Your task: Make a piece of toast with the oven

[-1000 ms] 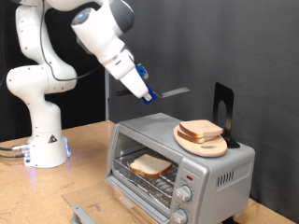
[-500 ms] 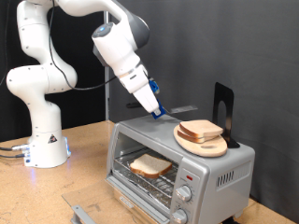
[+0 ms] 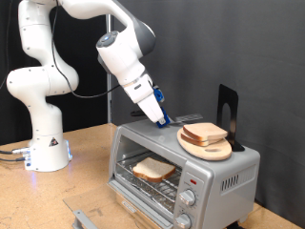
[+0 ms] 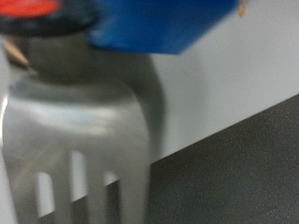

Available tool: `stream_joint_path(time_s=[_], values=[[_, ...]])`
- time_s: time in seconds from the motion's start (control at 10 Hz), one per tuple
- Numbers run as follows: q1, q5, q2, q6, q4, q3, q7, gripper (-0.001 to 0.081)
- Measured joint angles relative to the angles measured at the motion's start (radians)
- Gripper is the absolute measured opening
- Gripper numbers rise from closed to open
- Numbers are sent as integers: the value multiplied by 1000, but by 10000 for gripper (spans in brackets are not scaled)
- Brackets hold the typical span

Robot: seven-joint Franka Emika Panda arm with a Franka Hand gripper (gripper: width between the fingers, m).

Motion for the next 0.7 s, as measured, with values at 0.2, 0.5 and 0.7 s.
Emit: stream_joint_path(time_s=[0.2, 0.5, 0.7], values=[[0, 0, 0, 0, -6, 0, 0, 607], [-1, 7, -3, -31, -8, -14, -6, 682], [-2, 25, -27, -102, -5, -54, -32, 682]])
